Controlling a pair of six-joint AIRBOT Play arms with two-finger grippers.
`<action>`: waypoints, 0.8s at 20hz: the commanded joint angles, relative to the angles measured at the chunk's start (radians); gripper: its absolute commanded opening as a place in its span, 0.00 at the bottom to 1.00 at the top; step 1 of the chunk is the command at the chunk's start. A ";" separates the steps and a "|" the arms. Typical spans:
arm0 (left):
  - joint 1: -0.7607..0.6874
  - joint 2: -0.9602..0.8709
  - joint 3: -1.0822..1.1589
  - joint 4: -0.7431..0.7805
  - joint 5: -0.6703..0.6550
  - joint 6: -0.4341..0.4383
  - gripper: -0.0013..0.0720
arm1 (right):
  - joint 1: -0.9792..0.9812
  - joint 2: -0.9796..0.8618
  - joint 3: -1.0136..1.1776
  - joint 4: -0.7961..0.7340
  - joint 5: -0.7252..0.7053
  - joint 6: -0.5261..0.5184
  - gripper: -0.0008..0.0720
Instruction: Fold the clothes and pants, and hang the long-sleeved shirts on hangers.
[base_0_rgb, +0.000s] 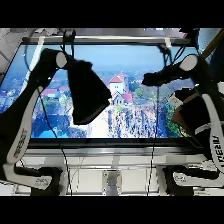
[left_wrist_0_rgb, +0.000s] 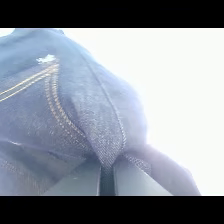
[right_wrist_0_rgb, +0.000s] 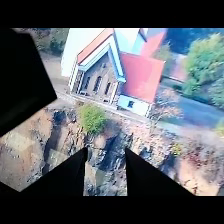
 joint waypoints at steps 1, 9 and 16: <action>-0.107 0.134 0.010 -0.082 0.167 0.019 0.05 | -0.064 0.048 0.113 -0.058 0.076 0.001 0.38; -0.196 0.195 -0.007 -0.073 0.145 -0.125 0.05 | -0.209 0.122 0.217 -0.066 0.197 -0.001 0.38; -0.319 0.295 -0.767 -0.221 0.021 -0.222 0.05 | -0.196 0.109 0.129 -0.058 0.213 -0.024 0.38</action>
